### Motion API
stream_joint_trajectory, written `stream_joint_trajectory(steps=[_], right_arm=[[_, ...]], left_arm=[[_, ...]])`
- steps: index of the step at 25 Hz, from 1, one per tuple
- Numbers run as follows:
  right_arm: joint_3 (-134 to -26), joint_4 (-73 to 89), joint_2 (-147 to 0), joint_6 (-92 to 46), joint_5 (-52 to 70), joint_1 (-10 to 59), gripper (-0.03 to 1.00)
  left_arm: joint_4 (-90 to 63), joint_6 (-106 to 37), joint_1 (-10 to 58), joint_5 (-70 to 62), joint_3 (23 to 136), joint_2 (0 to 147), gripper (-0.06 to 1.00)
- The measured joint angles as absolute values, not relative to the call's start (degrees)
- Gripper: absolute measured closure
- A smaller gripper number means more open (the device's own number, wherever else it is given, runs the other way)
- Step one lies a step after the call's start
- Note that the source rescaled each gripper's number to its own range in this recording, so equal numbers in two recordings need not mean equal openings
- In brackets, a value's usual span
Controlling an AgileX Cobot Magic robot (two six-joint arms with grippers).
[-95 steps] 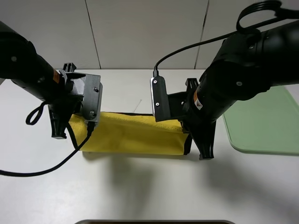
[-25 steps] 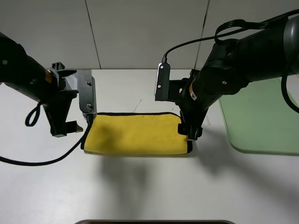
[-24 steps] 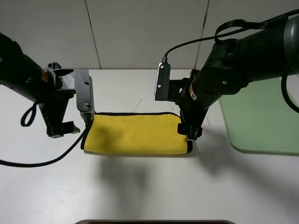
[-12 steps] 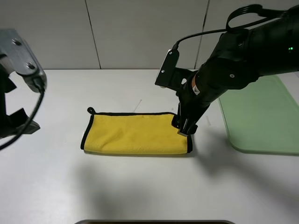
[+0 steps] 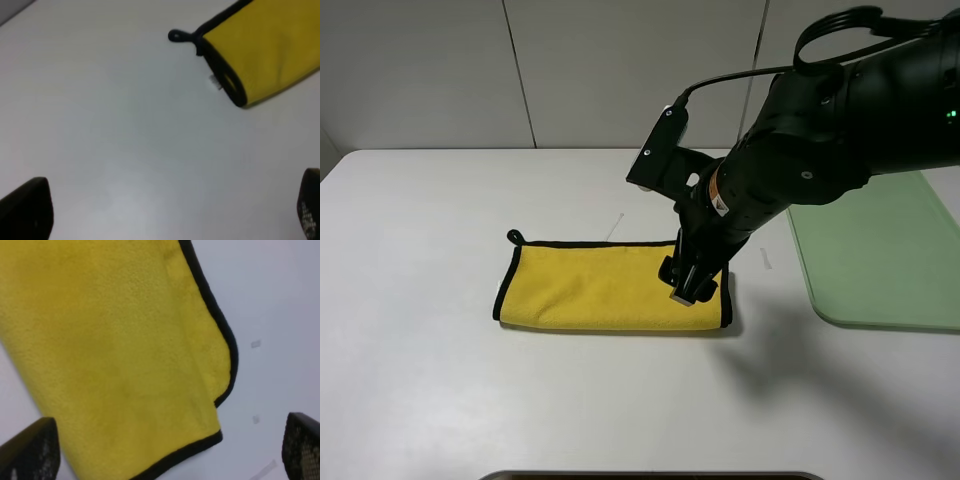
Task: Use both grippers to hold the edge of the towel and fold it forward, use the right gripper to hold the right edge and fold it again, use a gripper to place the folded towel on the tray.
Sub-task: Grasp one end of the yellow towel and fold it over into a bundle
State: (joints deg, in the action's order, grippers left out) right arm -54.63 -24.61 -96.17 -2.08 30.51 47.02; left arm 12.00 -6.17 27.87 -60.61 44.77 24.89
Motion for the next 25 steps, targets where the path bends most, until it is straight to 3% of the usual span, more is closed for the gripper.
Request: stream_joint_trajectory(steps=[5,15,25], right_arm=[[-54.6,-24.6,-96.2,-0.9,30.5,47.0,-0.03],[-54.6,-24.6,-96.2,2.7,30.5,47.0,-0.03],[-54.6,-24.4,-96.2,5.3,30.5,47.0,-0.03]], left_arm=[[3.7,-6.0,27.9,-61.8,43.5,13.3,-0.06],[-0.4,-5.7,27.9,-59.8,29.3,1.0,-0.06],[-0.5,-3.4,27.9,-60.2,27.5,-0.1,-0.06]])
